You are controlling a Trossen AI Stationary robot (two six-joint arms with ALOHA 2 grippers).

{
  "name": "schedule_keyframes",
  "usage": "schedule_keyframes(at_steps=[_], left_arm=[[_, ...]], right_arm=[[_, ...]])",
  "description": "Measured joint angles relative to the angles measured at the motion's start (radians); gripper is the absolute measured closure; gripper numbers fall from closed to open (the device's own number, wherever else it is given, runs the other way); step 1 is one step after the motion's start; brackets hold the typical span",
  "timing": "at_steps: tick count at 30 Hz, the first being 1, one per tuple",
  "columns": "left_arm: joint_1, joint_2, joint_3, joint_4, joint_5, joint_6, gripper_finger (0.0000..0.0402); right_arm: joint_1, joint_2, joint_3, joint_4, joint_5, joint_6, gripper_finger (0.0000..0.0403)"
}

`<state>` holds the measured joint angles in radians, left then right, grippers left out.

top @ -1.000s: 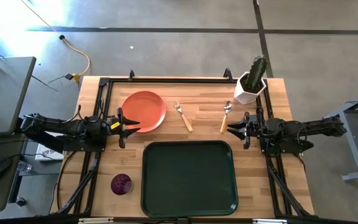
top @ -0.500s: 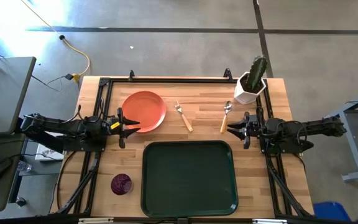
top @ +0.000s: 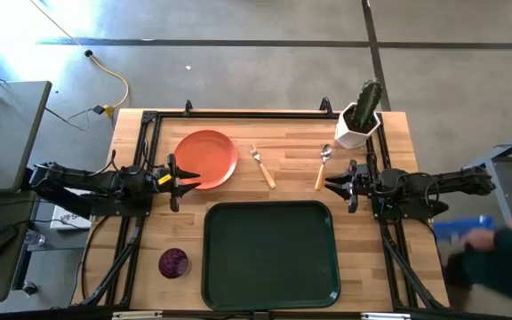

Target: Pick and place plate/cup/fork/spoon on tray

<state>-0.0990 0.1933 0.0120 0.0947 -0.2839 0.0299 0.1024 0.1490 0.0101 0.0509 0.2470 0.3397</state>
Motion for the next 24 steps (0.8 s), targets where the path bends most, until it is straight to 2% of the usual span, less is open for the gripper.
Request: schedule_keyframes(at_steps=[24], left_arm=[[0.0,0.0,0.0,0.034,0.009,-0.027,0.0287]], right_arm=[[0.0,0.0,0.0,0.0,0.0,0.0,0.0298]])
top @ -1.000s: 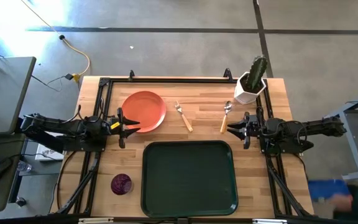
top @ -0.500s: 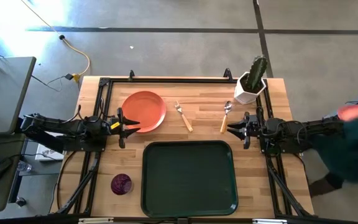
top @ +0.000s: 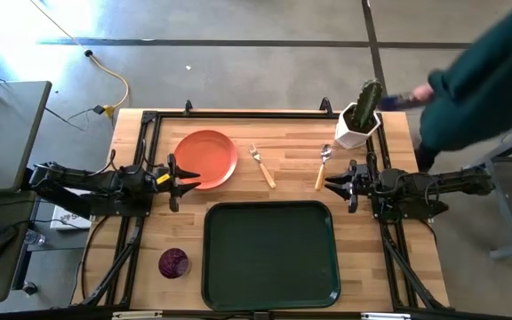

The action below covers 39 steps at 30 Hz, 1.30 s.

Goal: Pick and place plate/cup/fork/spoon on tray
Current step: Put the orange plate on the black tray

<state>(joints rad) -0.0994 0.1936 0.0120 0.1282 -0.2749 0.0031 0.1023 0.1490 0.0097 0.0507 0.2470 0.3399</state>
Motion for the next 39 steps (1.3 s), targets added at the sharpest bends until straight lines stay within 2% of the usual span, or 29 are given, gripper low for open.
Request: schedule_keyframes(at_steps=[7,14,17,20,27,31,34,39], left_arm=[[0.0,0.0,0.0,0.048,0.0,-0.042,0.0287],[0.001,0.0,0.0,0.226,-0.003,-0.081,0.0287],[0.001,0.0,0.001,0.319,-0.04,-0.081,0.0287],[0.001,0.0,0.001,0.407,-0.09,-0.08,0.0287],[0.001,0.0,0.001,0.573,-0.132,-0.039,0.0287],[0.001,0.0,0.001,0.611,-0.13,-0.03,0.0287],[0.002,-0.001,0.004,0.656,-0.135,0.034,0.0287],[0.002,-0.001,0.064,0.641,-0.167,0.03,0.0287]], right_arm=[[0.0,0.0,0.0,0.0,0.0,0.0,0.0298],[0.0,0.0,0.0,0.001,0.0,0.0,0.0298],[0.0,0.0,0.0,0.002,0.003,0.014,0.0298],[0.0,0.0,0.0,0.007,0.042,0.06,0.0298],[0.0,0.0,0.0,0.015,0.13,0.101,0.0298],[0.0,0.0,0.0,0.021,0.142,0.119,0.0298],[0.0,0.0,0.0,0.021,0.146,0.189,0.0298],[0.0,0.0,0.0,0.02,0.173,0.263,0.0298]])
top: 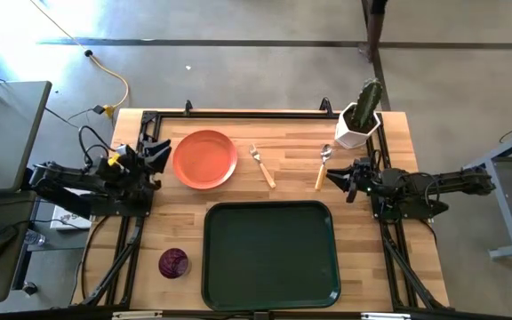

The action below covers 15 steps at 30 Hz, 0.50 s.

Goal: Pick and place plate/cup/fork/spoon on tray
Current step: Put the orange plate on the black tray

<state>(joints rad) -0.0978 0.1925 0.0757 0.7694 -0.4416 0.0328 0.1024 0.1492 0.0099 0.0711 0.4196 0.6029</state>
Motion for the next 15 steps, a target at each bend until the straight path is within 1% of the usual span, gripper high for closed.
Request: schedule_keyframes(at_steps=[5,9,11,15], left_arm=[[0.0,0.025,0.122,-0.192,-0.033,0.055,0.0287],[0.0,0.093,0.231,-0.356,-0.072,0.091,0.0287],[0.0,0.13,0.281,-0.428,-0.096,0.104,0.0286],[0.0,0.21,0.373,-0.543,-0.133,0.106,0.0273]], right_arm=[[0.0,0.0,0.0,0.0,0.0,-0.024,0.0298],[0.0,0.0,0.0,0.0,0.001,-0.024,0.0298],[0.0,0.0,0.0,0.001,0.001,0.008,0.0298],[0.0,0.0,0.0,0.001,0.017,0.133,0.0298]])
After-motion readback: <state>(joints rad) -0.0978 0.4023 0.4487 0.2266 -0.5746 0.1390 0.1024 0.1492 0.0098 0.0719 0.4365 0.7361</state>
